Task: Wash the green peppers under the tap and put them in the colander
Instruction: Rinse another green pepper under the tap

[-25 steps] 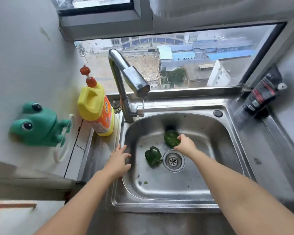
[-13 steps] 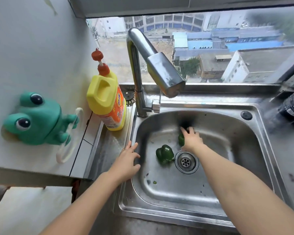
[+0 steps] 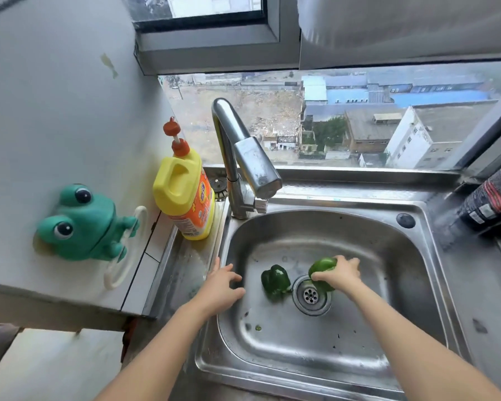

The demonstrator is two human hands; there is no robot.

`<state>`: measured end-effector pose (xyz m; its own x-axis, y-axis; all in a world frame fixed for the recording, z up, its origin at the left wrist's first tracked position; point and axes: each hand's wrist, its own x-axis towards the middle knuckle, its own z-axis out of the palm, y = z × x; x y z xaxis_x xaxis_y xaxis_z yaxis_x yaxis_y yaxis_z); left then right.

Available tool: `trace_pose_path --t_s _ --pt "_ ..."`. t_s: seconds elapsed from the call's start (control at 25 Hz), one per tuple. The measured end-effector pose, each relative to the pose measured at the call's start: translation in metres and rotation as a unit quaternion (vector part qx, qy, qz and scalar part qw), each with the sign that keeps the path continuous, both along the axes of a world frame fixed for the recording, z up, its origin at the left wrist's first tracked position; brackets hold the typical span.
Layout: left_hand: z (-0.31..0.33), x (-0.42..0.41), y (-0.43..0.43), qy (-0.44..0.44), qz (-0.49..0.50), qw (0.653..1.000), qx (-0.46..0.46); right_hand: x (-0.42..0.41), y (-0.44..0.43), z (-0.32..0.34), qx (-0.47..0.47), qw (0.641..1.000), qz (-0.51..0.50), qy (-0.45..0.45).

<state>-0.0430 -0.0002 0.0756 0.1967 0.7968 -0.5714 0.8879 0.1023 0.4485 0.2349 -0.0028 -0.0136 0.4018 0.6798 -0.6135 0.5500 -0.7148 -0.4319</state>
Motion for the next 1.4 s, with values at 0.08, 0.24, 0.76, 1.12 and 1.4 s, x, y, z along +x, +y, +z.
trace_pose_path --t_s 0.08,0.24,0.76,1.12,1.4 --pt "0.016 0.019 -0.007 -0.109 0.104 0.988 -0.038 -0.006 -0.001 0.032 0.101 0.986 -0.076 0.111" --pt "0.042 0.061 -0.023 -0.439 0.305 0.791 -0.297 -0.048 -0.027 0.106 0.281 0.938 -0.043 0.198" --pt "0.071 0.069 -0.009 -0.539 0.478 0.631 -0.288 -0.068 0.123 0.171 0.129 0.972 0.127 0.149" --pt "0.073 0.062 -0.005 -0.569 0.462 0.608 -0.305 -0.083 0.154 0.156 0.138 0.968 0.138 0.155" --pt "0.074 0.063 -0.006 -0.618 0.475 0.514 -0.358 -0.073 0.137 0.124 0.142 0.930 0.001 0.339"
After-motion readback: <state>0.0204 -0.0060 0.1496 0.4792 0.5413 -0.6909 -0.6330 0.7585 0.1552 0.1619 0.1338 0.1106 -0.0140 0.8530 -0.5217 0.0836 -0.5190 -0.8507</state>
